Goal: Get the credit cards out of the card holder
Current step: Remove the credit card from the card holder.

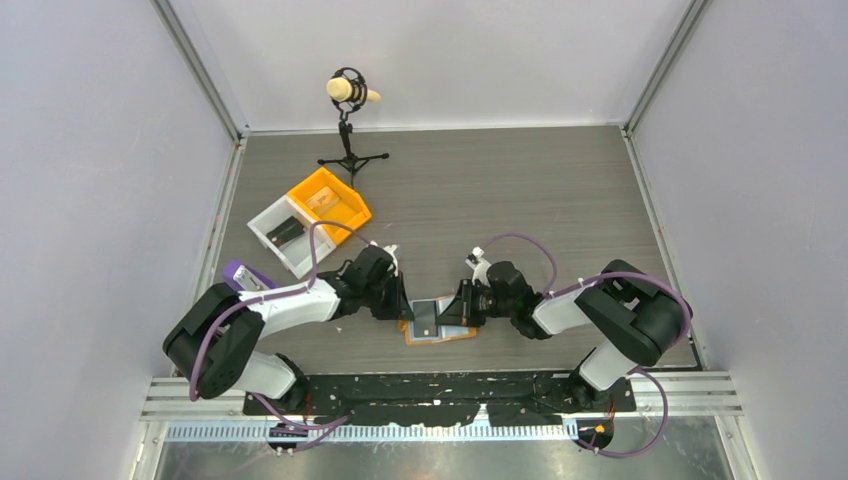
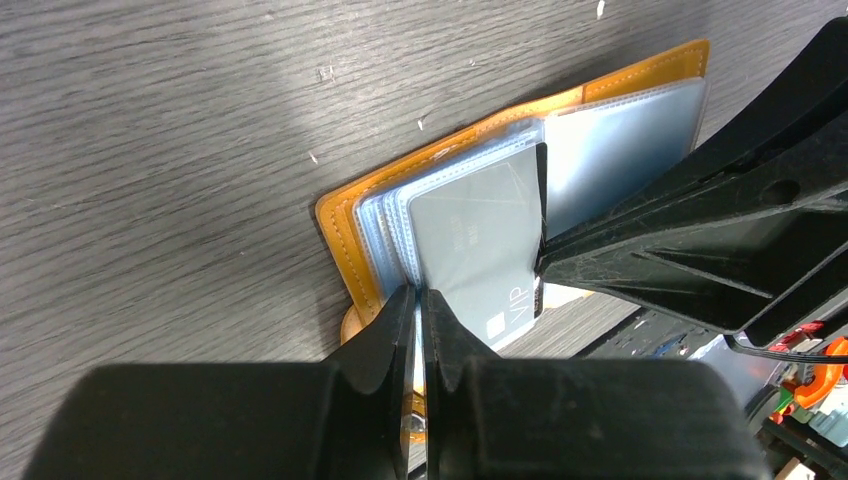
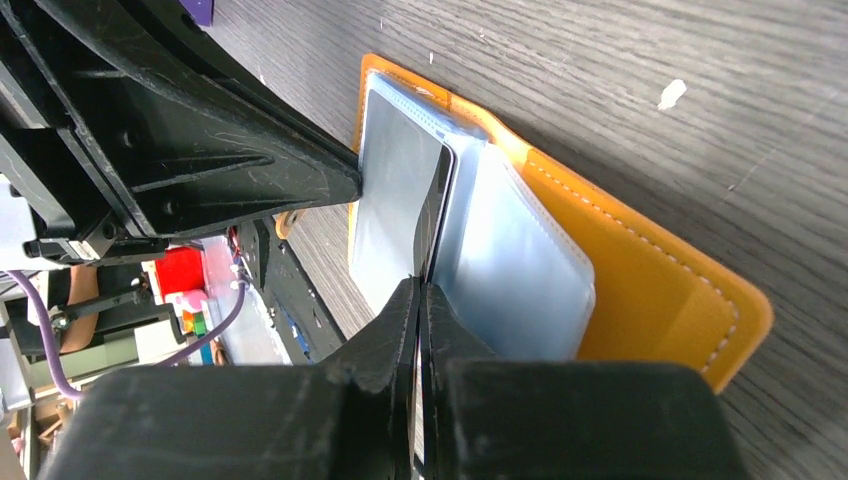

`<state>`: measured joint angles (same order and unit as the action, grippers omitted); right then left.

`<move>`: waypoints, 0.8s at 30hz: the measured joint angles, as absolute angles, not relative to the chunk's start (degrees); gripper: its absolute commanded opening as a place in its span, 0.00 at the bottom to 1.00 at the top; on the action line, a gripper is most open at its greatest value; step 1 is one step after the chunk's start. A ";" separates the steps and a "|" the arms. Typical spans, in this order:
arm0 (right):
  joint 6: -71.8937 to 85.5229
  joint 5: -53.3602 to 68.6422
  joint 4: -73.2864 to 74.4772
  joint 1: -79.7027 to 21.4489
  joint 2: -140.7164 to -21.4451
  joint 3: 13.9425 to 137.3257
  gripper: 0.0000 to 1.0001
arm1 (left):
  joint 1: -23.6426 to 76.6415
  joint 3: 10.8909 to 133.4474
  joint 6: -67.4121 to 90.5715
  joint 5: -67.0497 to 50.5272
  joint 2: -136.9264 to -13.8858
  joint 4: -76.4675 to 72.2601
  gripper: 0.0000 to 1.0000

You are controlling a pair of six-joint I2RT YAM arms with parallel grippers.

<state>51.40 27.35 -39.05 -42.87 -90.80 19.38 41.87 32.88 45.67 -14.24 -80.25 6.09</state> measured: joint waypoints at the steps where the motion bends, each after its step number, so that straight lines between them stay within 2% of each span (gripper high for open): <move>1: 51.42 27.44 -39.48 -42.83 -90.80 19.09 0.05 | 41.87 32.88 45.78 -14.24 -80.29 5.98 0.07; 11: 52.23 28.64 -42.81 -41.32 -89.82 16.64 0.05 | 42.48 34.35 45.60 -13.52 -81.65 6.20 0.12; 24: 50.87 28.08 -38.59 -40.66 -84.12 15.86 0.05 | 43.07 34.61 45.63 -13.52 -82.02 5.74 0.13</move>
